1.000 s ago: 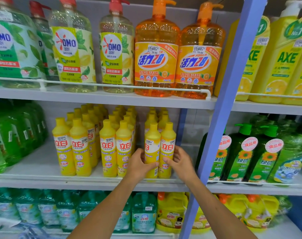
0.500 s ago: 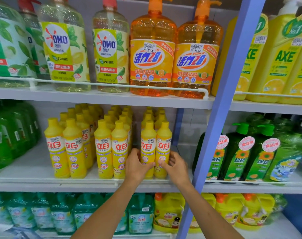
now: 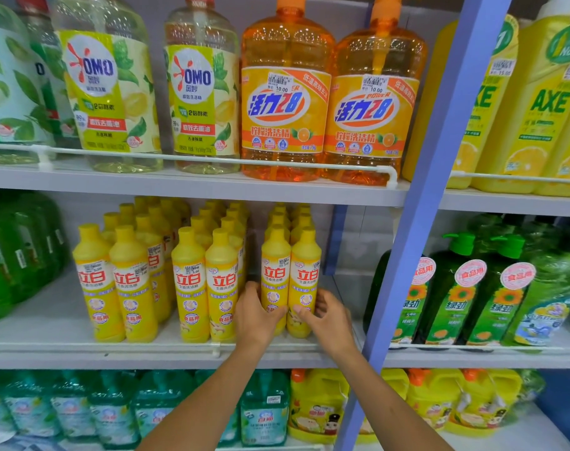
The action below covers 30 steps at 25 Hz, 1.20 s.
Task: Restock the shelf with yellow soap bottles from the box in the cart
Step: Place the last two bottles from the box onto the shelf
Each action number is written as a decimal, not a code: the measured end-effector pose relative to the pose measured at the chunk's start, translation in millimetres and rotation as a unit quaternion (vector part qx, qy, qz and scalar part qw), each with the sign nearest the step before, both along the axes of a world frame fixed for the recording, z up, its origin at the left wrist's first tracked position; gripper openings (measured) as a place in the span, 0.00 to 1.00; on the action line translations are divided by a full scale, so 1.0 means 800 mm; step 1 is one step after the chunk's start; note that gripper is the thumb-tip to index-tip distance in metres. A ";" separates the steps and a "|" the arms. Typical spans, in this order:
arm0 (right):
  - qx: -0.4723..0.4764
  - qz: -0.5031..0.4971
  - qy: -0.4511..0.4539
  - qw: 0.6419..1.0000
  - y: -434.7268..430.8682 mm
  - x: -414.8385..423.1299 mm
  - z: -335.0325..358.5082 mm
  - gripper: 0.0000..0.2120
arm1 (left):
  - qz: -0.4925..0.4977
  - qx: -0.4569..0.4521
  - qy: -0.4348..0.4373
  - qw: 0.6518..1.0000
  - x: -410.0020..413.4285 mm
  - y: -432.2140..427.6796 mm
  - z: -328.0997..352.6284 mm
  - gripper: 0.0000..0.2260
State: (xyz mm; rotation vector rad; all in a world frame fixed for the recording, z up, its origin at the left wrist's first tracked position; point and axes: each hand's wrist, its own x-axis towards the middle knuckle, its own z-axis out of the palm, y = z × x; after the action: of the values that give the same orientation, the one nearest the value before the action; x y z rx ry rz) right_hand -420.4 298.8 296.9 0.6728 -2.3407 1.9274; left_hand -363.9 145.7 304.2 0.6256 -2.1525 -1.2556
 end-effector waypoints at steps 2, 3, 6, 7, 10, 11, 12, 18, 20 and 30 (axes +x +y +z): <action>0.014 0.000 0.006 1.000 0.001 0.000 0.000 0.23 | 0.011 -0.002 -0.005 1.000 -0.005 0.002 0.000 0.29; 0.021 -0.004 0.014 1.000 0.002 -0.001 -0.001 0.23 | 0.013 0.001 -0.001 1.000 -0.005 0.003 0.000 0.29; 0.042 -0.013 0.033 0.998 0.001 -0.001 -0.002 0.24 | 0.004 0.032 0.024 0.999 0.001 0.005 -0.009 0.28; 0.048 -0.020 0.035 0.998 -0.002 -0.002 -0.002 0.24 | 0.004 0.039 0.030 0.999 0.003 0.005 -0.012 0.27; 0.056 -0.052 0.043 0.996 -0.011 -0.007 -0.002 0.24 | 0.018 0.044 0.037 0.998 0.003 0.005 -0.015 0.23; 0.057 -0.060 0.045 0.996 -0.014 -0.009 -0.003 0.24 | 0.025 0.043 0.038 0.998 0.001 0.006 -0.013 0.22; 0.059 -0.065 0.045 0.995 -0.017 -0.011 -0.004 0.25 | 0.032 0.041 0.037 0.998 -0.001 0.007 -0.011 0.22; 0.074 -0.078 0.038 0.993 -0.020 -0.018 -0.004 0.25 | 0.048 0.037 0.027 0.998 -0.006 0.012 -0.005 0.21; 0.079 -0.083 0.041 0.993 -0.020 -0.017 -0.006 0.25 | 0.049 0.035 0.025 0.998 -0.007 0.011 -0.006 0.21; 0.100 -0.094 0.057 0.989 -0.022 -0.018 -0.008 0.24 | 0.042 0.011 -0.002 0.999 -0.007 0.013 -0.002 0.22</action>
State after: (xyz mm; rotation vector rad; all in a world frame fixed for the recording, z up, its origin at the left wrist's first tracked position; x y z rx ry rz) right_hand -434.6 280.8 290.4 0.5358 -2.4469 1.5526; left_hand -369.8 155.9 302.4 0.7209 -2.0966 -1.2345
